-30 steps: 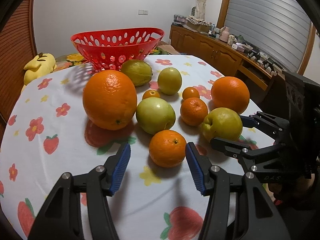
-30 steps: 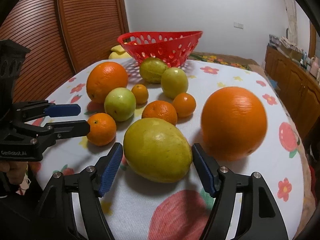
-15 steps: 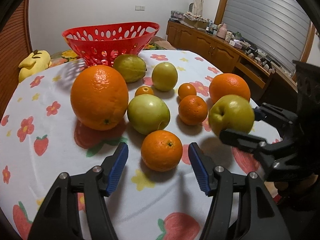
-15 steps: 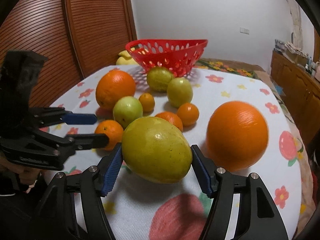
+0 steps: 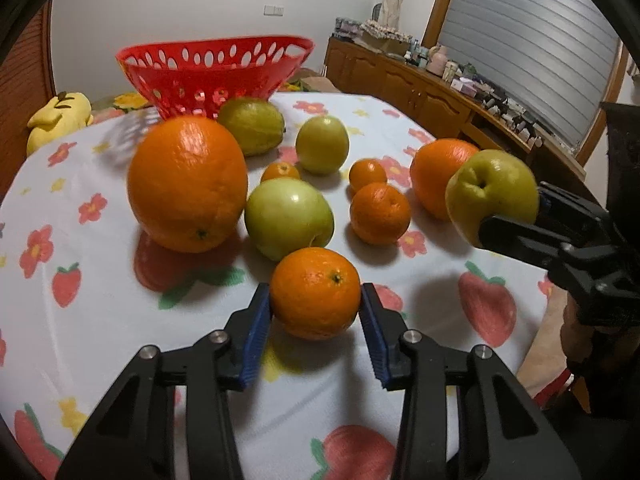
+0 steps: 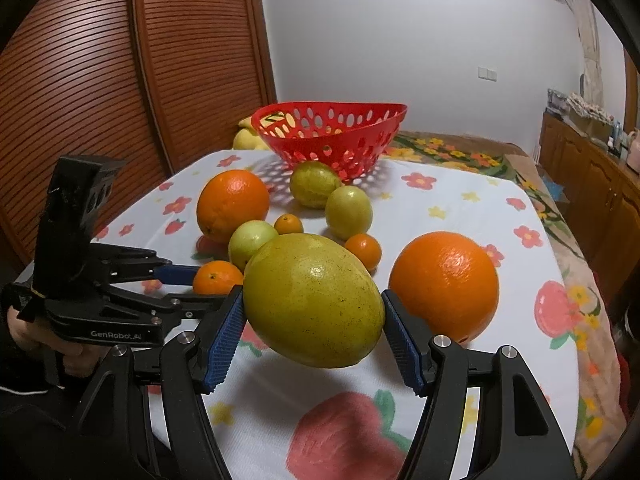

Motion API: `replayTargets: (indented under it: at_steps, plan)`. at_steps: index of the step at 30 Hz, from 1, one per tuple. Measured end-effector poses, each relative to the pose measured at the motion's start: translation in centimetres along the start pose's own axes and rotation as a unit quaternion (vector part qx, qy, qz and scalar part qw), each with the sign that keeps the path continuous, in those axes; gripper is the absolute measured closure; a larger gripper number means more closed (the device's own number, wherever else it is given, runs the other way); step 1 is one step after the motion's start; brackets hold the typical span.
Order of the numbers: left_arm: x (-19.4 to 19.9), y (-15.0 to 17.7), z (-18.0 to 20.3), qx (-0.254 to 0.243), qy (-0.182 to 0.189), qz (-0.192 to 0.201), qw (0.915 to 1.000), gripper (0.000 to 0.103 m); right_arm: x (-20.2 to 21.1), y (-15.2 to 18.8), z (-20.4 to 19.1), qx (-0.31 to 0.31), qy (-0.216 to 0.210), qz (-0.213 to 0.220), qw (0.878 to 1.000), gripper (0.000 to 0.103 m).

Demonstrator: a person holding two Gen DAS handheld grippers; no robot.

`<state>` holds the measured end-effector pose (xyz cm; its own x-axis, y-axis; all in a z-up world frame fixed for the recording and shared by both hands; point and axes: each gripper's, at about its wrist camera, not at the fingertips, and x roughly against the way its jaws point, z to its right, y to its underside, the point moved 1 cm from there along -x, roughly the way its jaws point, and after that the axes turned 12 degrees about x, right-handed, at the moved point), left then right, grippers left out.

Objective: Organize fruits
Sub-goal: 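Lift and carry the mandarin and pomelo over the red basket with both grippers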

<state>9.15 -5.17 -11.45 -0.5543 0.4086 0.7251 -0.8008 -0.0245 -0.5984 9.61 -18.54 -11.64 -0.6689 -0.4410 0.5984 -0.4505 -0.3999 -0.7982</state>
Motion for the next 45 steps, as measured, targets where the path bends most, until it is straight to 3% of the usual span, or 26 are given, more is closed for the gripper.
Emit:
replayTargets:
  at_steps: [12,26,32,45]
  plan:
    - [5.2,-3.7,-0.4,-0.006,-0.003,0.073,0.9973,0.061,1.8,-2.6,1.2,0.008,0.010,0.028,1.000,0.034]
    - [7.1,-8.0,-0.8,-0.011,-0.021,0.115,0.9931,0.061,3.0,-7.3,1.9,0.029,0.009,0.056,0.998,0.034]
    - [6.8,-10.0,-1.3,-0.014,-0.029,0.121,0.9921,0.061,2.1,-9.8,2.7,0.038,0.002,0.061,0.997,0.034]
    - [2.4,-16.1,-4.0,-0.006,-0.051,0.110,0.9926,0.061,-3.4,-14.3,6.4,0.052,-0.016,0.026,0.998,0.034]
